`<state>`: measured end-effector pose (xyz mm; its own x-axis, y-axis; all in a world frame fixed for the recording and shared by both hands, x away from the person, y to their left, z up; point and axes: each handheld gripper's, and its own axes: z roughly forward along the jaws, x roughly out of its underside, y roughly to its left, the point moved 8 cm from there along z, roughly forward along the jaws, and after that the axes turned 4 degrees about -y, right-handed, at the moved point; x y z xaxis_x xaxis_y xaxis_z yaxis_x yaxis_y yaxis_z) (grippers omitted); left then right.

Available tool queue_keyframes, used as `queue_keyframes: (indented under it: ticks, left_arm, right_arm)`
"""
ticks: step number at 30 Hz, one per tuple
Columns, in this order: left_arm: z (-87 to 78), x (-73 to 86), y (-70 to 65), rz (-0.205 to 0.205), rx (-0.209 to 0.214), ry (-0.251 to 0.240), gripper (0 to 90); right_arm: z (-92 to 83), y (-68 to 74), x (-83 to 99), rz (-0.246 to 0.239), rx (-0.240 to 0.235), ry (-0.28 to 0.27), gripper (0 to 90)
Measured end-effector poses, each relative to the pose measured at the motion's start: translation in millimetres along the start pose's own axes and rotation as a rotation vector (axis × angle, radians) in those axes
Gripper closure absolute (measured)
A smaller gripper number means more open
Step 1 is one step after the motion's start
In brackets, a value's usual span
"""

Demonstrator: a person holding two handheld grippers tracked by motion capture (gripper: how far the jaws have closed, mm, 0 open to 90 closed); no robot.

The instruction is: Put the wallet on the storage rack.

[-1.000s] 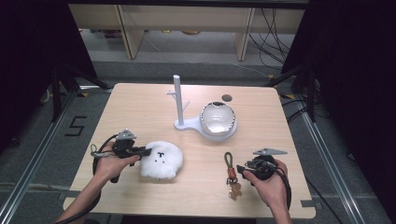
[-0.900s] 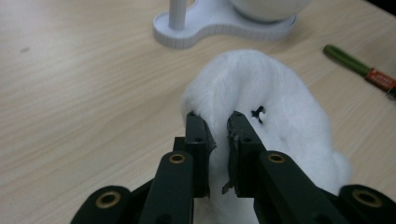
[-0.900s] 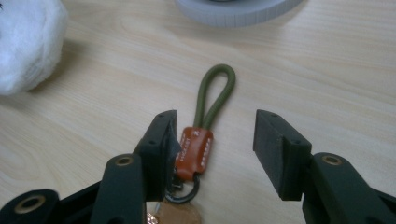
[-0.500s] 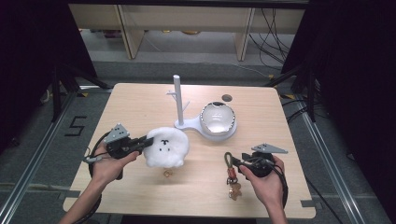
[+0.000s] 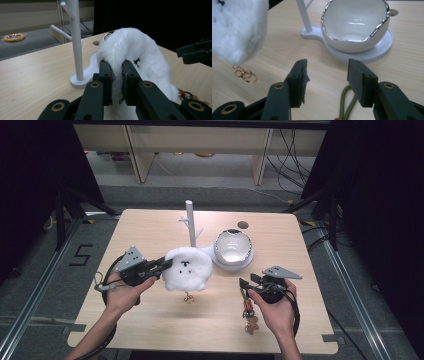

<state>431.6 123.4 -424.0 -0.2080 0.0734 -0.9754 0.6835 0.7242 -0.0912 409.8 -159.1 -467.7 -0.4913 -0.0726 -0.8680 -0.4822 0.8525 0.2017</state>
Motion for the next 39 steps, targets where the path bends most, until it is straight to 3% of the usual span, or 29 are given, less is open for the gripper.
queue_keyframes:
  ticks: [1, 4, 8, 9, 10, 11, 15, 22, 23, 24, 25, 26, 27, 31, 34, 36, 37, 38, 39]
  left_arm:
    - [1.6, -3.0, -2.3, 0.012, 0.003, -0.014, 80.1]
    - [3.0, -5.3, -4.8, 0.021, 0.003, -0.026, 80.1]
    - [6.1, -8.9, -10.6, 0.048, 0.011, -0.045, 80.1]
    - [8.2, -9.8, -13.2, 0.061, 0.016, -0.049, 80.0]
    - [8.2, -9.8, -13.2, 0.061, 0.016, -0.049, 80.0]
    - [10.5, -9.9, -16.4, 0.068, 0.027, -0.05, 79.9]
    - [14.8, -9.1, -23.1, 0.087, 0.045, -0.055, 79.8]
    - [19.4, -9.9, -32.2, 0.107, 0.064, -0.06, 79.8]
    - [19.5, -10.0, -33.1, 0.114, 0.066, -0.06, 79.8]
    - [19.5, -10.0, -33.1, 0.114, 0.066, -0.06, 79.8]
    - [20.3, -10.7, -36.3, 0.121, 0.074, -0.068, 79.8]
    - [20.3, -10.7, -36.3, 0.121, 0.074, -0.068, 79.8]
    - [21.0, -11.3, -39.2, 0.123, 0.083, -0.073, 79.8]
    - [22.5, -11.8, -43.3, 0.13, 0.095, -0.083, 79.6]
    - [24.7, -13.8, -47.6, 0.127, 0.112, -0.114, 79.6]
    - [24.0, -13.6, -48.2, 0.127, 0.107, -0.106, 79.7]
    - [23.8, -13.8, -48.5, 0.137, 0.107, -0.102, 79.6]
    - [24.0, -13.9, -49.0, 0.139, 0.109, -0.101, 79.6]
    - [24.2, -14.3, -49.0, 0.138, 0.106, -0.106, 79.4]
  right_arm:
    - [0.4, 5.1, -0.7, 0.047, -0.008, 0.002, 50.4]
    - [2.7, 5.8, -5.1, 0.016, -0.024, -0.019, 49.9]
    - [6.1, 15.0, -12.3, 0.018, -0.047, -0.048, 48.6]
    - [6.0, 22.7, -15.0, 0.049, -0.053, -0.051, 47.7]
    - [6.0, 22.7, -15.0, 0.049, -0.053, -0.051, 47.7]
    - [7.5, 26.3, -20.1, 0.016, -0.07, -0.069, 46.5]
    - [12.4, 36.1, -27.9, -0.007, -0.106, -0.091, 44.9]
    - [19.6, 47.3, -34.0, -0.031, -0.126, -0.095, 43.2]
    - [20.9, 47.0, -35.8, -0.058, -0.122, -0.104, 42.9]
    - [20.9, 47.0, -35.8, -0.058, -0.122, -0.104, 42.9]
    - [21.3, 51.1, -35.9, -0.014, -0.127, -0.094, 41.9]
    - [21.3, 51.1, -35.9, -0.014, -0.127, -0.094, 41.9]
    - [22.7, 48.0, -38.1, -0.057, -0.119, -0.097, 41.0]
    - [24.3, 49.4, -39.5, -0.037, -0.125, -0.098, 41.2]
    - [24.7, 50.7, -41.8, -0.041, -0.146, -0.106, 49.9]
    - [24.4, 51.2, -42.3, -0.044, -0.152, -0.109, 54.2]
    - [23.1, 51.6, -42.2, -0.048, -0.15, -0.105, 61.1]
    - [23.1, 51.6, -42.2, -0.048, -0.15, -0.105, 61.1]
    - [22.5, 50.1, -42.5, -0.077, -0.142, -0.107, 67.4]
